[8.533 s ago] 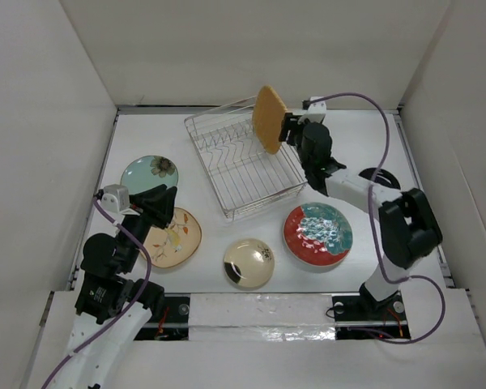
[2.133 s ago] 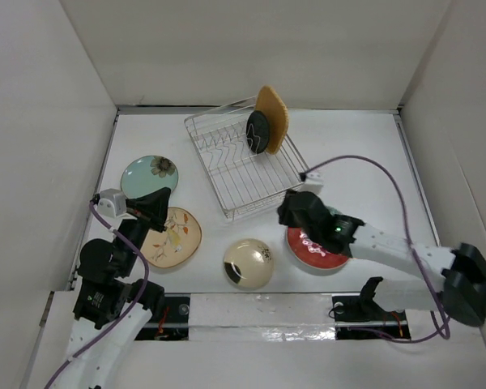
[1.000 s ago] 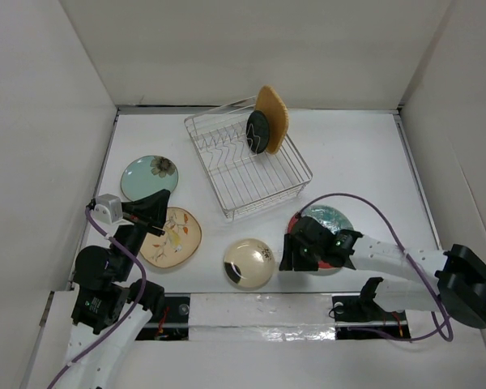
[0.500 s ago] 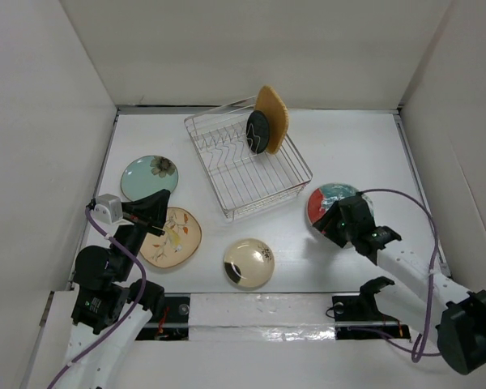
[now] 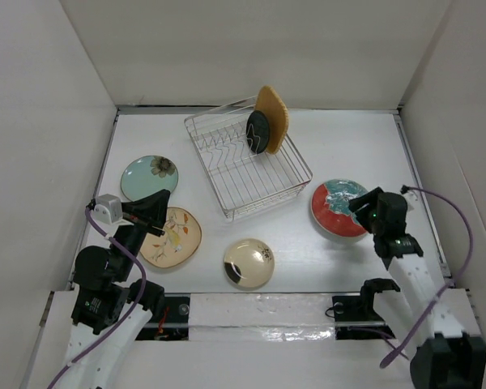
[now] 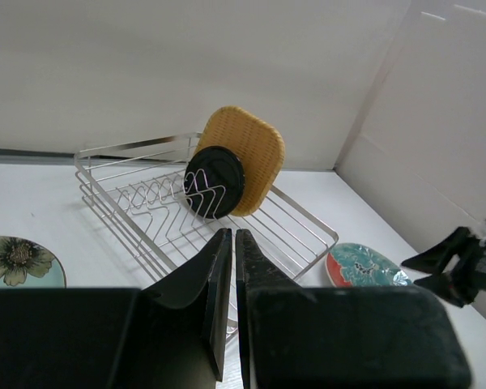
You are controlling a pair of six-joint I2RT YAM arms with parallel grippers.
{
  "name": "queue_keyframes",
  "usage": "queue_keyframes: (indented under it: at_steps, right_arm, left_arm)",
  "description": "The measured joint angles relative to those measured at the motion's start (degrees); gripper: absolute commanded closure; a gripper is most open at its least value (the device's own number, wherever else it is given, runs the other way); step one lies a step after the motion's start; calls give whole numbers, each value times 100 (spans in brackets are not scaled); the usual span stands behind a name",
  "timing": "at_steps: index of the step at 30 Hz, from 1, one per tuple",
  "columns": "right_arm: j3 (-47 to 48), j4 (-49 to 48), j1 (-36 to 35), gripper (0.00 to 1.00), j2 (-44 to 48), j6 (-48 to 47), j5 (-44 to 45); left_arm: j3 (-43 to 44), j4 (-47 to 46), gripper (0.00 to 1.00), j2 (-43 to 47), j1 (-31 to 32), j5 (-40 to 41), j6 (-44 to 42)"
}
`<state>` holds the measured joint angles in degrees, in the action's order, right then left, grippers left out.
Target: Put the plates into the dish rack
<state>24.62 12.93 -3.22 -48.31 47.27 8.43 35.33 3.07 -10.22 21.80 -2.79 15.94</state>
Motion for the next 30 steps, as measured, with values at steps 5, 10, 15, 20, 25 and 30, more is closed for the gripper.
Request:
queue_keyframes:
  at_steps: [5, 10, 15, 20, 25, 30]
  right_arm:
    - [-168, 280, 629, 36, 1932, 173, 579]
    - [-400, 422, 1373, 35, 1370, 295, 407]
    - [-564, 457, 1897, 35, 503, 313, 7]
    - [-741, 101, 2131, 35, 155, 297, -442]
    - [-859, -1001, 2208, 43, -787, 249, -1224]
    - [-885, -2013, 2391, 69, -1558, 238, -1928]
  left_arm:
    - [0, 0, 96, 70, 0, -4, 0]
    - [0, -2, 95, 197, 0, 2, 0]
    - [0, 4, 95, 334, 0, 33, 0]
    - [0, 0, 95, 433, 9, 79, 0]
    - [0, 7, 95, 433, 111, 96, -2]
    - [0, 7, 95, 431, 114, 96, -2]
